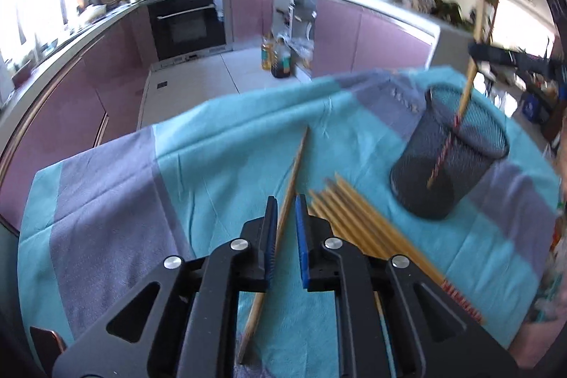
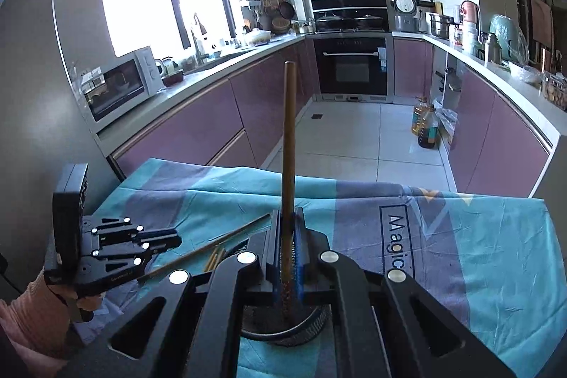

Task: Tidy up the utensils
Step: 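Lower the chopstick into the mesh cup and open the right gripper while the left gripper grasps a chopstick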

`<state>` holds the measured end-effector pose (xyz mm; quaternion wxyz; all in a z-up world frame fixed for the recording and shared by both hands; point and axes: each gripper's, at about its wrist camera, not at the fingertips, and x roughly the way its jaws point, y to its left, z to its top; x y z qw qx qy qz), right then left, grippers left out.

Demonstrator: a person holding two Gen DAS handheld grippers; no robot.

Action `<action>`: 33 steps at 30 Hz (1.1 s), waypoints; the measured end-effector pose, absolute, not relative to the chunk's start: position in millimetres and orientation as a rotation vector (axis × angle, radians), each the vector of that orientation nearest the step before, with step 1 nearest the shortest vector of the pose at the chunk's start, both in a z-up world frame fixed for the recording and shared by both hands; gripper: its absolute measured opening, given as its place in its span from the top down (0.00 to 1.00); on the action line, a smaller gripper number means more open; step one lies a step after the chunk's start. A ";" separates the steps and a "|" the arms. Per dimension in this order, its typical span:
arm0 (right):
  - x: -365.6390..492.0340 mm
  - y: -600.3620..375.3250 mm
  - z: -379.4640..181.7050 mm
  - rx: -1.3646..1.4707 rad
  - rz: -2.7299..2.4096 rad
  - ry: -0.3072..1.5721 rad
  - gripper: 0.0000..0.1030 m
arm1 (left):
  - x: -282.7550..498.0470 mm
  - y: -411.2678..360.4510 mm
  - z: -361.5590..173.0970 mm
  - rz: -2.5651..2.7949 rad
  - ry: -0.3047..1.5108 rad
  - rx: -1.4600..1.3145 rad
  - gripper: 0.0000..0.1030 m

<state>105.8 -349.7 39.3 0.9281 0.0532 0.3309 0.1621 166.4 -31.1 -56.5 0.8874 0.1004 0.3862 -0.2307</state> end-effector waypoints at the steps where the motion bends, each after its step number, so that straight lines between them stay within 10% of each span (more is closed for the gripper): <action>1: 108.0 -350.4 37.5 0.112 0.328 0.683 0.92 | 165.3 -33.4 -60.6 -0.488 0.807 0.231 0.88; 33: 86.2 -358.2 28.2 0.174 0.331 0.663 0.69 | 206.3 -68.4 -64.7 -0.428 0.865 0.230 0.93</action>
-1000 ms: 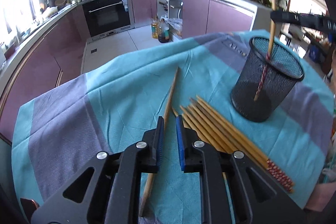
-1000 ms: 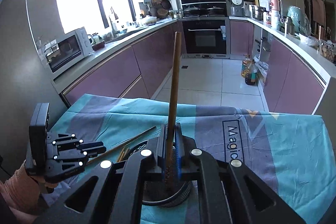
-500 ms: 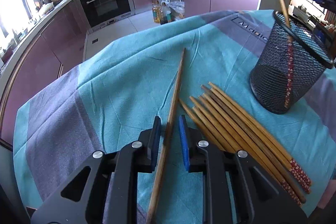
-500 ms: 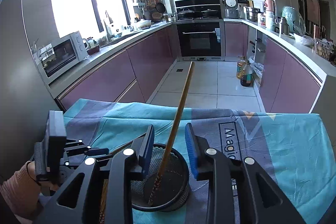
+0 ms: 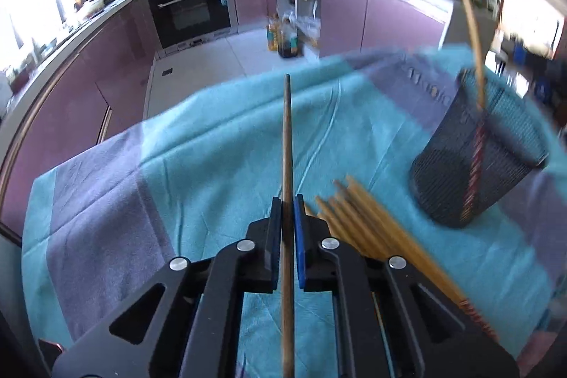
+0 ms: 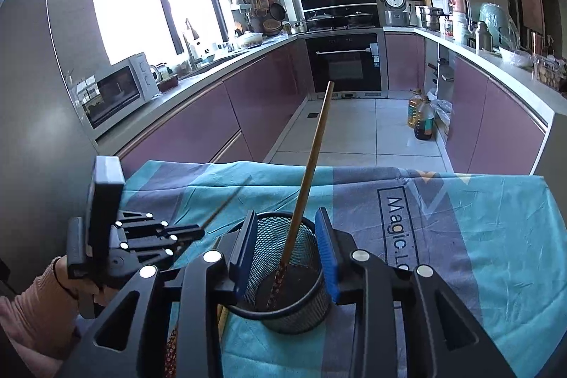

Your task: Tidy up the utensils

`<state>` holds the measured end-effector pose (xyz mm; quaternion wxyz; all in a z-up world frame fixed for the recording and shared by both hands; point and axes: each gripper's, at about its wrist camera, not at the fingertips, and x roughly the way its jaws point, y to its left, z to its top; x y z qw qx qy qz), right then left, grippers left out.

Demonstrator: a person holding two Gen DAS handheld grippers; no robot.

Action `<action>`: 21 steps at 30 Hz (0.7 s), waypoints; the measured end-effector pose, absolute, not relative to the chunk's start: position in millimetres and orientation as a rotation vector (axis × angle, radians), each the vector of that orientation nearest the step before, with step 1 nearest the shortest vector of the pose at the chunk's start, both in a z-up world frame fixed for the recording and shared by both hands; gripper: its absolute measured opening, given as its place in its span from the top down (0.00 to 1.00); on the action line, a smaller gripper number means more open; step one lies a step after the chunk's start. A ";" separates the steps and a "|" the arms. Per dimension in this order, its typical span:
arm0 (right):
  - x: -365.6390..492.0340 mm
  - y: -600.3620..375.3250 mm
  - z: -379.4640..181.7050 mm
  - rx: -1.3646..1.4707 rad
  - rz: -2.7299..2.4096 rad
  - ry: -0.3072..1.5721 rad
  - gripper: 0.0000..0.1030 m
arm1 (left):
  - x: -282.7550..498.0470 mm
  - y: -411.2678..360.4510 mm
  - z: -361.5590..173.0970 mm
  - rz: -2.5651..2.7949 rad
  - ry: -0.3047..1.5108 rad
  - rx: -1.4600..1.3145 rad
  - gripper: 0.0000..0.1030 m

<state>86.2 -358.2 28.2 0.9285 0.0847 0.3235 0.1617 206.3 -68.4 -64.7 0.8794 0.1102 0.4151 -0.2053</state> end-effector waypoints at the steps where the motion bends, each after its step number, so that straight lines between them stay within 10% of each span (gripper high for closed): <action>1: 84.1 -359.8 28.5 0.181 0.334 0.659 0.69 | 203.6 -63.3 -54.8 -0.446 0.850 0.183 0.93; 21: 61.6 -371.9 28.9 0.261 0.375 0.609 0.69 | 167.2 -122.9 70.1 -0.625 0.437 -0.248 0.93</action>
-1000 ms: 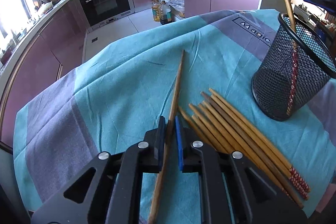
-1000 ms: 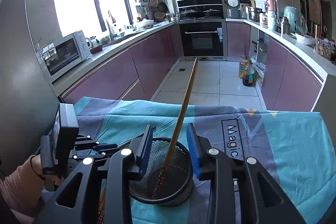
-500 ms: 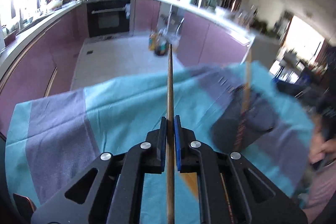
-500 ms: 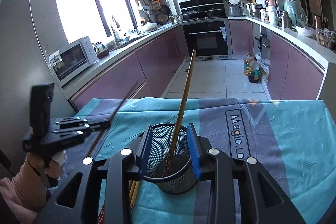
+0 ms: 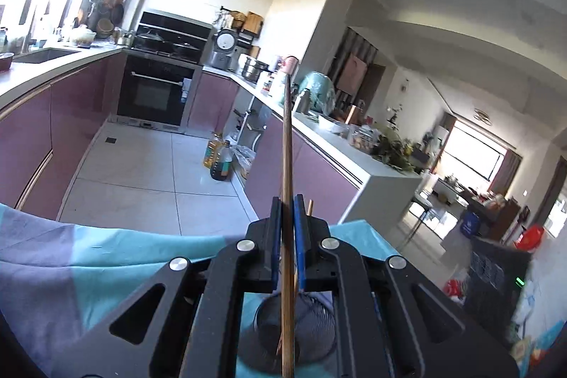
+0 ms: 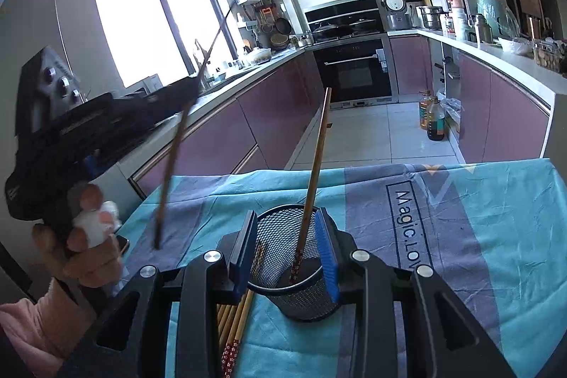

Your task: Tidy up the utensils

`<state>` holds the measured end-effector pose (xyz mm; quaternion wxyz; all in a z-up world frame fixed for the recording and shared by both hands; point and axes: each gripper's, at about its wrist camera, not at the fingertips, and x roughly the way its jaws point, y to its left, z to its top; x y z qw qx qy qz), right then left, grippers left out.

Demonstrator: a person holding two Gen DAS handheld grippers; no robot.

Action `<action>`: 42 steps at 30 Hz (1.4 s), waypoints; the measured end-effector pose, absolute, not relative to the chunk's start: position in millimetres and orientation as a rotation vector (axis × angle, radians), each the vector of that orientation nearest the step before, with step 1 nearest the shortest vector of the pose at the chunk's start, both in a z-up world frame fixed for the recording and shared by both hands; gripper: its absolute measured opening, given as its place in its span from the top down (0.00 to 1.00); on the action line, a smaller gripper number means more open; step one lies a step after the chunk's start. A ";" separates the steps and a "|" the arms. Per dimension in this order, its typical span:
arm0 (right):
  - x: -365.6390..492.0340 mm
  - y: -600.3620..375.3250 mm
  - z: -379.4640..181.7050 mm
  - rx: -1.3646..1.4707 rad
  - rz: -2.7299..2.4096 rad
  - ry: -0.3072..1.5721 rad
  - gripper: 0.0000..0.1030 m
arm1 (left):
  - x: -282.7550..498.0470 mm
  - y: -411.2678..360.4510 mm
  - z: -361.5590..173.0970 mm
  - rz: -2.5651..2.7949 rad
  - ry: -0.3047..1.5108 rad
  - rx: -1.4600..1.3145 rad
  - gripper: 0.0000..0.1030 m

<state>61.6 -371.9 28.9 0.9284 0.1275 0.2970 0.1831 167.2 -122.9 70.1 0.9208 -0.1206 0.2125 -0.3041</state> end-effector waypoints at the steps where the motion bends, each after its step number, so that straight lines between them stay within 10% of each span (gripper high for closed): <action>1: 61.1 -373.3 28.0 0.263 0.374 0.608 0.69 | 172.8 -133.0 65.8 -0.614 0.445 -0.251 0.93; 42: 61.1 -392.8 15.9 0.309 0.370 0.604 0.59 | 171.4 -134.1 -1.5 -0.608 0.634 -0.067 0.79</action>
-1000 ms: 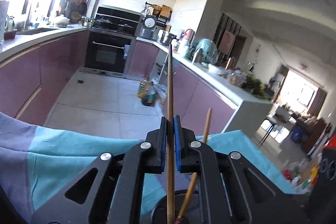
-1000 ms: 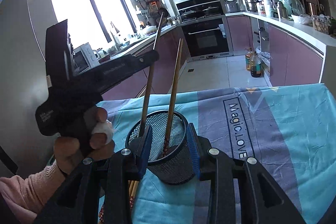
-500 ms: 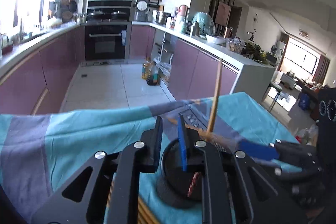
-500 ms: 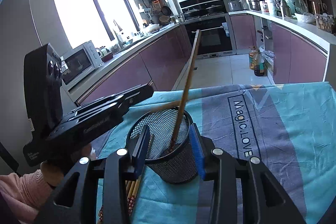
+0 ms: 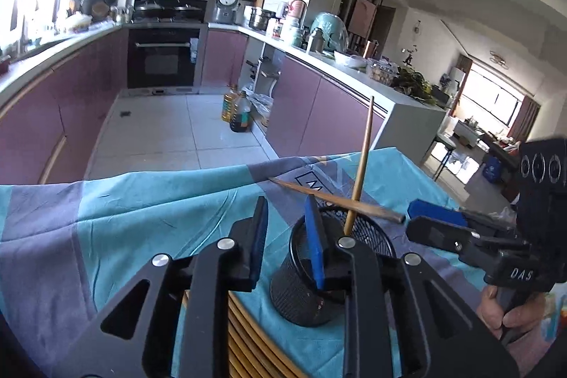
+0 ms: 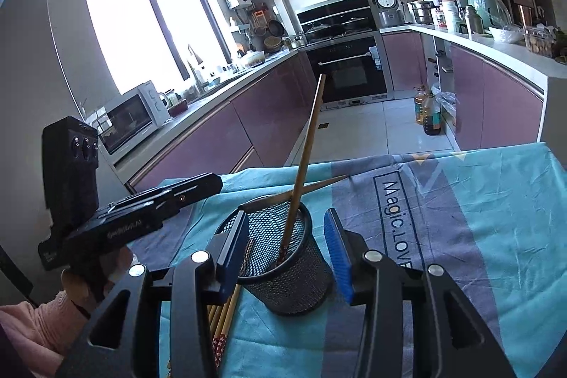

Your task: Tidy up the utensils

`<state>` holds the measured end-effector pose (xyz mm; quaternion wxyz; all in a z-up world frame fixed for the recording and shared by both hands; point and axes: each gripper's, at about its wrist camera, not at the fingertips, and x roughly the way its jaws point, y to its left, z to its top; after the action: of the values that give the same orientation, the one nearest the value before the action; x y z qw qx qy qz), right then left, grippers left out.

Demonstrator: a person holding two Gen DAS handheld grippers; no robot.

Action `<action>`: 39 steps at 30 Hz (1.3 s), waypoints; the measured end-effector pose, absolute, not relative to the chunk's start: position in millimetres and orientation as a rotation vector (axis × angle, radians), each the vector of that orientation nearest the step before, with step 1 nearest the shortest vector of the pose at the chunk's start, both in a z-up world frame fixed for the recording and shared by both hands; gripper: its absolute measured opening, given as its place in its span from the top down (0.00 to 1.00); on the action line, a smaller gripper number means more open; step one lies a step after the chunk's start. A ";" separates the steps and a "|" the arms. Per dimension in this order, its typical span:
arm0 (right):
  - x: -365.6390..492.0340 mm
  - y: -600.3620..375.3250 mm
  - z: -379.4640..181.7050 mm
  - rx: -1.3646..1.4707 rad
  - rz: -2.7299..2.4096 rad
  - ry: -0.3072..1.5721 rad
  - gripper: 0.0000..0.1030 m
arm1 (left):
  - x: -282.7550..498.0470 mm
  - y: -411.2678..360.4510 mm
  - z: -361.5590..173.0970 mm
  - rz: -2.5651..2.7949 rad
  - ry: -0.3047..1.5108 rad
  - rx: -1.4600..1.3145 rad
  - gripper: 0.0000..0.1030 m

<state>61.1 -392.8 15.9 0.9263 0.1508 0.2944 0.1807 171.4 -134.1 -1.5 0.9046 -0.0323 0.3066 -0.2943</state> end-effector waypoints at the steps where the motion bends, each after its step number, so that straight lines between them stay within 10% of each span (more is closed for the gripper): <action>1: 61.3 -394.1 15.2 0.312 0.372 0.606 0.59 | 179.0 -134.1 0.4 -0.628 0.650 -0.075 0.78; 39: 125.3 -421.7 -36.8 0.417 0.348 0.731 0.59 | 354.6 -208.8 -123.4 -0.927 1.297 -0.399 0.57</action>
<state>125.3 -421.7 -36.8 0.8981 0.2015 0.3530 0.1682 354.6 -208.8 -123.4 0.6809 -0.1777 0.5781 -0.4130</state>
